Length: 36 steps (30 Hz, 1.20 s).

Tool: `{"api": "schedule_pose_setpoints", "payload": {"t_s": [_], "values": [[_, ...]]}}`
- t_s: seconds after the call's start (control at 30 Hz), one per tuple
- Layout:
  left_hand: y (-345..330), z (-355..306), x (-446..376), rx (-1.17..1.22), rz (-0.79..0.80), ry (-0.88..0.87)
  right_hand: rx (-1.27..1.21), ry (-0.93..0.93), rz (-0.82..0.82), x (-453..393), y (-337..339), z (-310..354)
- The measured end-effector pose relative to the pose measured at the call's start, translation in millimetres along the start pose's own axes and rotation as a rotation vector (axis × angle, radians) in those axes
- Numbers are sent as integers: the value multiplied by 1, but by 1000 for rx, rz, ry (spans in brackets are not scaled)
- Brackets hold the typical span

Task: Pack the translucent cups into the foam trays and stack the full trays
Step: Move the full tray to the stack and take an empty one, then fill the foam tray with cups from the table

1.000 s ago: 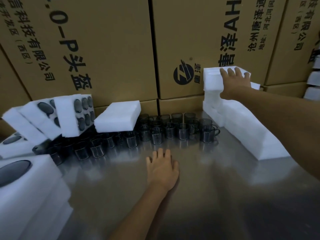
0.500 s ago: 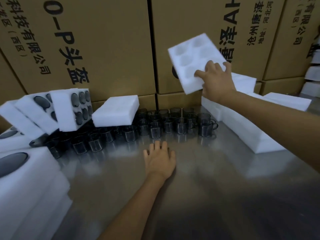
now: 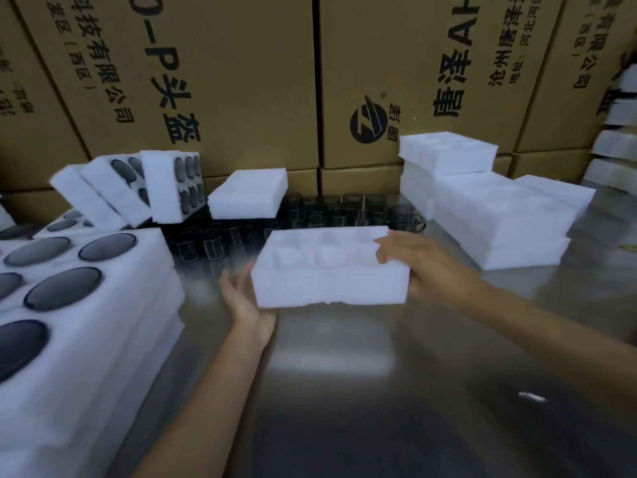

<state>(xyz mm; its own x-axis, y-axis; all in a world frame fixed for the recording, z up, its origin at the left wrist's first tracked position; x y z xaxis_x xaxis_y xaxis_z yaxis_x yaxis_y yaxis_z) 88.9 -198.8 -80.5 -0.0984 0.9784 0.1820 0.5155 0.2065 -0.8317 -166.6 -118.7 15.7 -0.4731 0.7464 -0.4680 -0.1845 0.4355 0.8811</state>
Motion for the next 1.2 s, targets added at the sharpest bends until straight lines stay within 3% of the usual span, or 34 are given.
{"api": "schedule_pose_setpoints", "payload": {"t_s": [0.17,0.27,0.37,0.47,0.57,0.7,0.83,0.93,1.03,1.2], "values": [[10,-17,22,-208,54,57,90,96,178,31,-10,10],[9,-26,27,-416,128,-18,54,90,257,42,-11,11],[10,-29,27,-553,144,-82,-136,-150,169,38,-5,1],[6,-27,23,-680,162,-174,-544,-415,-106,19,2,-22],[-1,-23,17,-783,201,-227,-575,-701,-196,-1,-18,-72],[-3,-22,6,-775,240,-203,-297,-915,74,-26,-63,-128],[-3,-16,-1,-743,253,-145,-245,-1006,296,-40,-93,-154],[-4,-15,0,-803,290,-163,-109,-990,374,-48,-102,-158],[-5,-14,2,-866,314,-178,16,-964,289,-53,-95,-152],[-11,-12,8,-906,321,-157,-226,-1014,35,-40,-64,-124]]}}
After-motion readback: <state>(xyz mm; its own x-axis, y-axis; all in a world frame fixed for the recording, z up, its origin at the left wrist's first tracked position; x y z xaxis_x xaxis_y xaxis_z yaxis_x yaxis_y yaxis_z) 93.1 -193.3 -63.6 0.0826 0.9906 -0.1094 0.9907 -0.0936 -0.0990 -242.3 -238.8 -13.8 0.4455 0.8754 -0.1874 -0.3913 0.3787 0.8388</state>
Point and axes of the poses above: each hand's wrist, its own x-axis away from the middle knuckle, its own y-axis out of the back of the hand, z = x × y, the point moved 5 cm from there along -x, towards the middle knuckle, and after that the axes turned 9 degrees about x, right-handed, at the moved point
